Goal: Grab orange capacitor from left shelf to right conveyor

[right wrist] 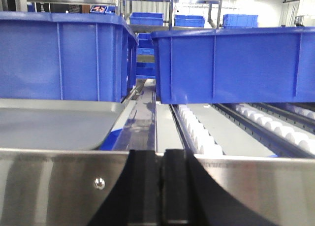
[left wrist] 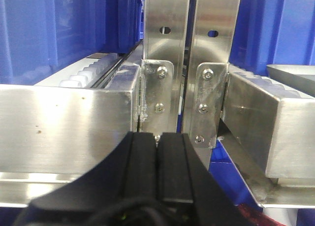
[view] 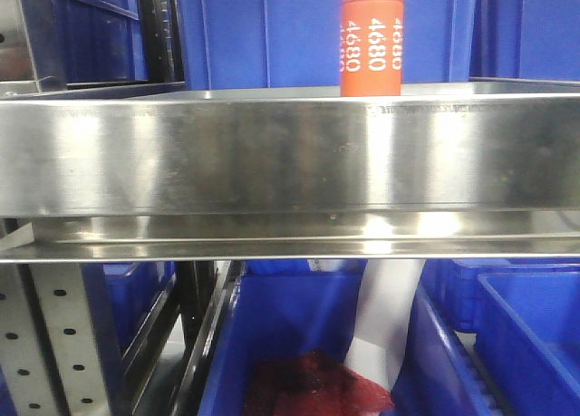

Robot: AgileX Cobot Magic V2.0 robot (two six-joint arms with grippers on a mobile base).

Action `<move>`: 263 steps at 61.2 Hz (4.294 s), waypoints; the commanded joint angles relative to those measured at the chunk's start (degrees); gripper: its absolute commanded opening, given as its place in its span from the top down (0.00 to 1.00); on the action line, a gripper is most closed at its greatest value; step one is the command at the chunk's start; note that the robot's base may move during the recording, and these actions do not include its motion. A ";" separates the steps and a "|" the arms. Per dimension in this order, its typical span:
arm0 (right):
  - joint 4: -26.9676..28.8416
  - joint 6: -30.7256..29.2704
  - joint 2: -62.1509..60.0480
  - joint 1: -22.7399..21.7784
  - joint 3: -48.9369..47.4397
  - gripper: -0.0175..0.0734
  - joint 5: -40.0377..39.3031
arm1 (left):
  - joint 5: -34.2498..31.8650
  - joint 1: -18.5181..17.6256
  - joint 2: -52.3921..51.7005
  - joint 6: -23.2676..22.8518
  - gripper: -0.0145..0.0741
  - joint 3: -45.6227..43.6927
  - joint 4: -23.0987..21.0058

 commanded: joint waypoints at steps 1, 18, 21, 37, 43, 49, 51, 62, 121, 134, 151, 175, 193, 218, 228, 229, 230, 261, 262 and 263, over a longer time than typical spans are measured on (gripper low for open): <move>0.00 0.08 -0.56 0.24 -1.22 0.75 -6.03 | -4.94 -0.36 -0.31 -0.09 0.98 1.50 -0.39; 0.00 0.49 -0.56 0.24 -1.22 0.75 -8.71 | -4.94 -0.36 -0.31 -0.09 0.98 1.50 -0.39; 0.00 2.13 -0.56 0.24 -1.22 0.75 -10.15 | -4.94 -0.36 -0.31 -0.09 0.98 1.50 -0.39; -6.55 12.29 0.74 0.54 -13.55 0.75 -7.33 | -4.94 -0.36 -0.31 -0.09 0.98 1.50 -0.39; -7.15 12.34 5.88 1.85 -23.69 0.75 0.12 | -4.94 -0.36 -0.31 -0.09 0.98 1.50 -0.39; -6.70 12.39 13.64 5.19 -34.80 0.75 9.26 | -4.94 -0.36 -0.31 -0.09 0.98 1.50 -0.39; -6.25 12.34 16.63 6.84 -38.45 0.75 12.60 | -4.94 -0.36 -0.31 -0.09 0.98 1.50 -0.39; -5.05 12.29 32.39 17.88 -52.01 0.56 23.98 | -4.94 -0.36 -0.31 -0.09 0.98 1.50 -0.39; -4.98 13.42 77.77 32.43 -59.10 0.11 10.02 | -4.94 -0.36 -0.31 -0.09 0.98 1.50 -0.39; -4.98 13.42 82.04 31.52 -59.10 0.21 8.21 | -4.94 -0.36 -0.31 -0.09 0.98 1.50 -0.39; -4.81 13.63 81.12 31.70 -59.10 0.71 11.33 | -4.94 -0.36 -0.31 -0.09 0.98 1.50 -0.39; -4.81 13.52 62.65 31.70 -58.92 0.75 18.49 | -4.94 -0.36 -0.31 -0.09 0.98 1.50 -0.39; -4.88 11.33 45.31 32.20 -58.81 0.75 32.11 | -4.94 -0.36 -0.31 -0.09 0.98 1.50 -0.39; -4.59 8.62 19.29 33.04 -47.98 0.75 34.48 | -4.94 -0.36 -0.31 -0.09 0.98 1.50 -0.39; -1.30 8.62 11.53 33.04 -41.68 0.75 28.50 | -4.94 -0.36 -0.31 -0.09 0.98 1.50 -0.39; -1.07 8.62 11.07 33.04 -41.20 0.75 27.67 | -4.94 -0.36 -0.31 -0.09 0.98 1.50 -0.39; -0.87 8.62 10.65 33.04 -40.70 0.75 26.76 | -4.94 -0.36 -0.31 -0.09 0.98 1.50 -0.39; -0.60 8.62 9.16 33.04 -31.82 0.75 9.88 | -4.94 -0.36 -0.31 -0.09 0.98 1.50 -0.39; -0.60 8.62 9.16 33.04 -31.70 0.75 9.88 | -4.94 -0.36 -0.31 -0.09 0.98 1.50 -0.39; -0.60 8.62 9.16 33.04 -31.56 0.75 9.88 | -4.94 -0.36 -0.31 -0.09 0.98 1.50 -0.39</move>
